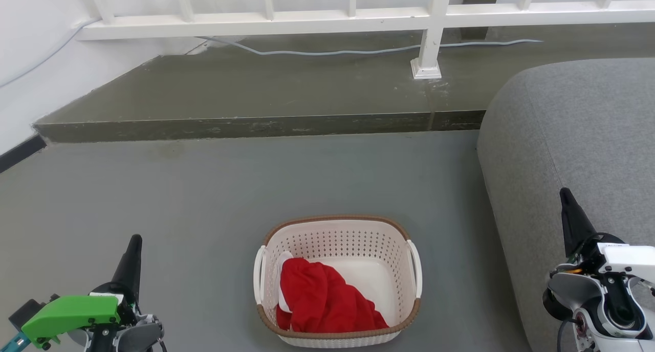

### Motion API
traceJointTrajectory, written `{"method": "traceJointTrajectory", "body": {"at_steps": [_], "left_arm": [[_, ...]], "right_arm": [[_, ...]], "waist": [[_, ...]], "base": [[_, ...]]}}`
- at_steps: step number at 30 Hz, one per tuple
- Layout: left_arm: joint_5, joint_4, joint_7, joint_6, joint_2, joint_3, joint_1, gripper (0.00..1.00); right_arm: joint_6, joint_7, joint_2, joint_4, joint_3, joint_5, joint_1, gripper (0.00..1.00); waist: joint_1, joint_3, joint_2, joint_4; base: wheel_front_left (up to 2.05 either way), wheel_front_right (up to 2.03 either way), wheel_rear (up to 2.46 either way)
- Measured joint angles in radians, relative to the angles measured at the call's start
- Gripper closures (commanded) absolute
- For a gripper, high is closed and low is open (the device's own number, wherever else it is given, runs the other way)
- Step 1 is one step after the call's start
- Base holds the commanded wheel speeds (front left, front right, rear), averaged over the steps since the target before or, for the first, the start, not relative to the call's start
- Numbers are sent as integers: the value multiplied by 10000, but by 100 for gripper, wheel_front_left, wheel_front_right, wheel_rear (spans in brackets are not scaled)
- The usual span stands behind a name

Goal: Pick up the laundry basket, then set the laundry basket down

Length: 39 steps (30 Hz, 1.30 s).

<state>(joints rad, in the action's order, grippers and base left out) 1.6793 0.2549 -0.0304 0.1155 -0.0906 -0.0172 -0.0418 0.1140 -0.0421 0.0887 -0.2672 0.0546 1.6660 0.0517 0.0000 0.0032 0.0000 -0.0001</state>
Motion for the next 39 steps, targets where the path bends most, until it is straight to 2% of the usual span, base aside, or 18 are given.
{"method": "traceJointTrajectory", "body": {"at_steps": [39], "left_arm": [[-2,186,-54,44,2,65,-9,100]], "right_arm": [[4,-44,-2,-94,31,-2,12,100]], "waist": [[0,-5,0,1]], "base": [[0,0,0]]}}
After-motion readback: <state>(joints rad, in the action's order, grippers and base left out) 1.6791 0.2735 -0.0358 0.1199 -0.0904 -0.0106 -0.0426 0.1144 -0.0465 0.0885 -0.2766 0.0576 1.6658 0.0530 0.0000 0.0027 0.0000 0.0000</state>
